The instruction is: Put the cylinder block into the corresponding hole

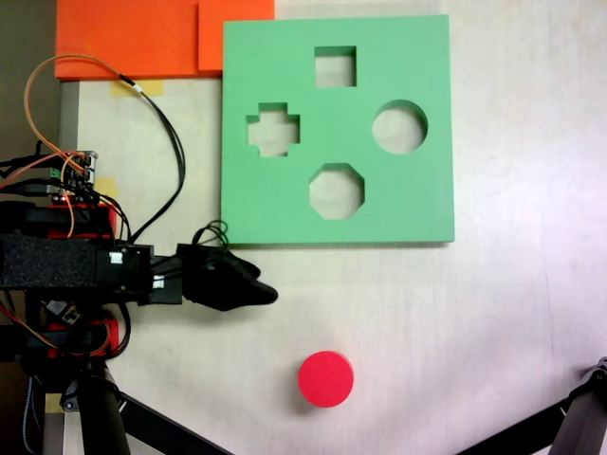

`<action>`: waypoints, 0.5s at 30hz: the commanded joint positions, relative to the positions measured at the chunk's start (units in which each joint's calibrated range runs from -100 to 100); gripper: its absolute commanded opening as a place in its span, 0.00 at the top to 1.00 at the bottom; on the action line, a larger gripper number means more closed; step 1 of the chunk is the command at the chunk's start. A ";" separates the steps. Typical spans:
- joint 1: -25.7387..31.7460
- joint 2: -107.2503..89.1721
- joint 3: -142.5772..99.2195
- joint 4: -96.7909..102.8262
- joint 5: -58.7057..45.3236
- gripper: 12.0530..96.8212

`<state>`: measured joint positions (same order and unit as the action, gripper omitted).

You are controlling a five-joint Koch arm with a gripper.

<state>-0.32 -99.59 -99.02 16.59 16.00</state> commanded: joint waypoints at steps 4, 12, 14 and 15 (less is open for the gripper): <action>-1.86 -0.41 -0.98 23.61 13.82 0.53; -0.98 -0.41 -0.98 37.86 28.82 0.52; -0.44 -0.41 -0.98 38.53 30.18 0.52; -0.39 -0.41 -0.98 38.44 30.28 0.52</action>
<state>-1.05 -99.45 -99.02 49.68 45.64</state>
